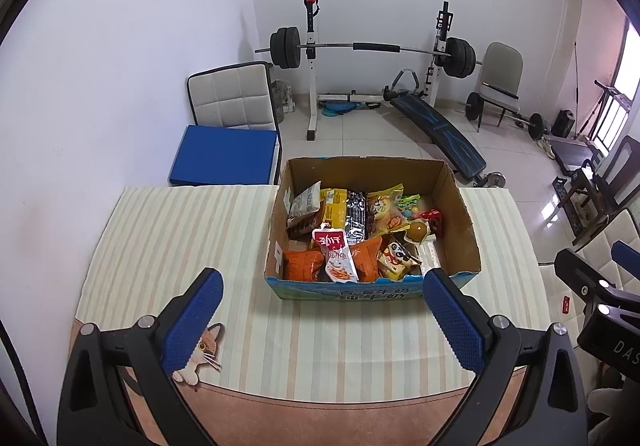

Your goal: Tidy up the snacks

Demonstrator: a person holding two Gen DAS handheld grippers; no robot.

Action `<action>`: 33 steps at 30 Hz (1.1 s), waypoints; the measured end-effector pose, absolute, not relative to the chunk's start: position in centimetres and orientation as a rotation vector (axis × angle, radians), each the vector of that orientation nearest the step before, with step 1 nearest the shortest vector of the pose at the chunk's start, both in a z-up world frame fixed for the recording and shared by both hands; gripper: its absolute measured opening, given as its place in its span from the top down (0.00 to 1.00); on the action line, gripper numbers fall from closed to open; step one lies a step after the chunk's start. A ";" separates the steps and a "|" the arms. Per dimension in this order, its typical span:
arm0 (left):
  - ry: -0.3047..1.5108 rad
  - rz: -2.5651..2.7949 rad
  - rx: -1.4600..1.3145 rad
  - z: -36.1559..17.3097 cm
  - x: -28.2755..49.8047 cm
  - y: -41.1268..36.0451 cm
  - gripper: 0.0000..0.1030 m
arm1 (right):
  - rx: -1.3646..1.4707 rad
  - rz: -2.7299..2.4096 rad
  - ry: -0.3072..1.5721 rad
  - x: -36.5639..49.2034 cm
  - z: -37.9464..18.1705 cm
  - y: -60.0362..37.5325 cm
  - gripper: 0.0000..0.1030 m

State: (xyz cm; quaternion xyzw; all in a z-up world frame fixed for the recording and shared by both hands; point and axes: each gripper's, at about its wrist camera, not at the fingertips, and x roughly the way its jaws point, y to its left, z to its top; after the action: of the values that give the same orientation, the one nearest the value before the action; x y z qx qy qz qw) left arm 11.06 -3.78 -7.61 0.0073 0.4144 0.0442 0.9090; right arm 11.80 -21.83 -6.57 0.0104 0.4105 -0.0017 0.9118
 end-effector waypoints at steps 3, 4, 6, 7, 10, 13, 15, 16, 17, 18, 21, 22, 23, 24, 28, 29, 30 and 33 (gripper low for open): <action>0.853 0.089 0.017 -7.5 11.0 -3.9 0.00 | 0.023 -0.003 0.846 11.7 -6.5 -21.9 0.01; 0.853 0.088 0.016 -7.5 11.0 -3.9 0.00 | 0.021 -0.004 0.846 11.7 -6.5 -21.9 0.01; 0.853 0.088 0.019 -7.5 10.9 -3.9 0.00 | 0.022 -0.003 0.848 11.6 -6.4 -21.9 0.01; 0.853 0.087 0.019 -7.5 11.0 -3.9 0.00 | 0.022 -0.003 0.846 11.6 -6.4 -21.9 0.01; 0.854 0.086 0.020 -7.4 10.9 -4.0 0.00 | 0.024 -0.003 0.846 11.6 -6.3 -21.9 0.01; 0.858 0.089 0.020 -7.5 10.9 -4.0 0.00 | 0.021 -0.001 0.845 11.6 -6.4 -21.9 0.01; 0.864 0.084 0.020 -7.4 10.9 -4.1 0.00 | 0.021 -0.004 0.844 11.5 -6.3 -22.0 0.01; 0.862 0.084 0.022 -7.3 10.8 -4.1 0.00 | 0.023 -0.005 0.845 11.4 -6.3 -22.0 0.01; 0.860 0.087 0.025 -7.2 10.7 -4.2 0.00 | 0.024 -0.004 0.846 11.4 -6.3 -22.0 0.01; 0.860 0.083 0.028 -7.2 10.7 -4.1 0.00 | 0.021 -0.005 0.844 11.5 -6.3 -22.0 0.01; 0.864 0.079 0.030 -7.2 10.6 -4.1 0.00 | 0.020 -0.006 0.844 11.4 -6.2 -22.0 0.01; 0.863 0.079 0.030 -7.1 10.5 -4.1 0.00 | 0.021 -0.008 0.843 11.3 -6.2 -22.0 0.01; 0.863 0.080 0.032 -7.1 10.5 -4.1 0.00 | 0.020 -0.008 0.842 11.3 -6.2 -22.0 0.01; 0.864 0.082 0.029 -7.2 10.6 -4.1 0.00 | 0.021 -0.008 0.843 11.3 -6.2 -22.0 0.01; 0.864 0.076 0.026 -7.1 10.6 -4.0 0.00 | 0.019 -0.010 0.842 11.3 -6.2 -22.0 0.01; 0.863 0.076 0.026 -7.1 10.5 -4.1 0.00 | 0.020 -0.010 0.842 11.3 -6.3 -22.0 0.01; 0.862 0.071 0.029 -7.2 10.6 -3.9 0.00 | 0.021 -0.010 0.842 11.3 -6.2 -22.0 0.01; 0.859 0.076 0.027 -7.2 10.6 -3.9 0.00 | 0.021 -0.012 0.844 11.2 -6.3 -21.9 0.01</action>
State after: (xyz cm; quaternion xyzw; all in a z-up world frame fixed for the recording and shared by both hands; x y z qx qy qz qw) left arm 10.60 -3.87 -7.21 0.0133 0.4162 0.0367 0.9084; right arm 11.18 -21.95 -6.28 0.0100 0.4094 -0.0059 0.9123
